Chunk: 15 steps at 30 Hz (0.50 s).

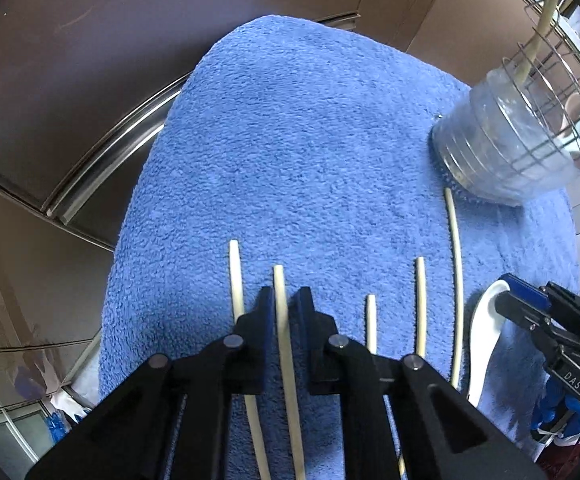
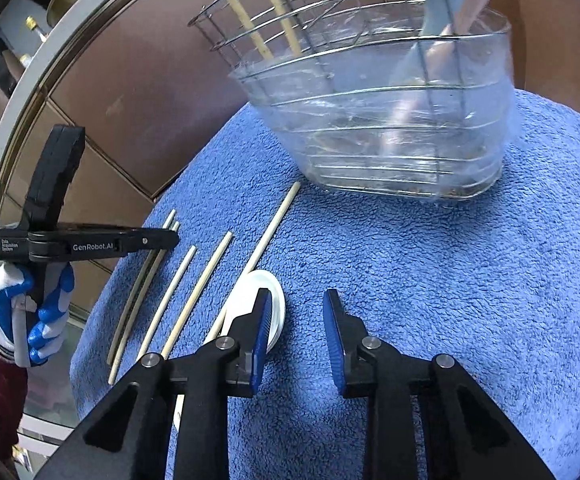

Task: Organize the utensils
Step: 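Grasp a third chopstick with the left gripper while the right gripper grasps the white spoon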

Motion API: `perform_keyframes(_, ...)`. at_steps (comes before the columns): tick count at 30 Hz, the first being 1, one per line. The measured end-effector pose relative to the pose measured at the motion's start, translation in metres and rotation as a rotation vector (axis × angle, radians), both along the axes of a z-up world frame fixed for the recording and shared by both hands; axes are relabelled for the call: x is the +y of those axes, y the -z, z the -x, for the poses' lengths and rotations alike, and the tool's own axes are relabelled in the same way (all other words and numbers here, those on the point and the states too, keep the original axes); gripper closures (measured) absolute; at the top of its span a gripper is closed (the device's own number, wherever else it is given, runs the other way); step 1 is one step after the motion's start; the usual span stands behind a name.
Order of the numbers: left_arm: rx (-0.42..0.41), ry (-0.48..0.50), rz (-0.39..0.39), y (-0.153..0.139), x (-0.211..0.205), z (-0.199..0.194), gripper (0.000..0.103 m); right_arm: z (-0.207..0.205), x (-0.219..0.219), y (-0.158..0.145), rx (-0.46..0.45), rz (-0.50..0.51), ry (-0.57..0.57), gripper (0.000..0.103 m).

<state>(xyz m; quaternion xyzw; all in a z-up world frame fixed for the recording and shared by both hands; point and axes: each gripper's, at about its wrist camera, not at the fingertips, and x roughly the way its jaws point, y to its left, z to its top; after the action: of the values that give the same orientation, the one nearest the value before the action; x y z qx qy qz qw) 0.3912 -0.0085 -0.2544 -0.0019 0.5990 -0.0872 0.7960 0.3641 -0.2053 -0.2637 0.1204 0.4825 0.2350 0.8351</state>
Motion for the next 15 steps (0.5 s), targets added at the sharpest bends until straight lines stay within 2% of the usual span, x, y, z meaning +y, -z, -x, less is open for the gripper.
perform_keyframes(2, -0.003, -0.005, -0.007, 0.0, -0.003, 0.0, 0.095, -0.004, 0.001, 0.003, 0.007, 0.002, -0.006, 0.082)
perform_keyframes(6, -0.01, -0.026, -0.001, -0.001, -0.003, 0.001, 0.098, -0.011, 0.013, 0.004, 0.01, 0.014, -0.049, 0.095)
perform_keyframes(11, -0.031, -0.046, 0.036, -0.003, -0.002, 0.011, 0.098, -0.006, 0.024, 0.0, -0.009, 0.051, -0.063, 0.097)
perform_keyframes(15, -0.09, -0.056, 0.053, -0.018, 0.002, 0.028, 0.098, 0.006, 0.016, -0.013, -0.043, 0.058, -0.037, 0.097)
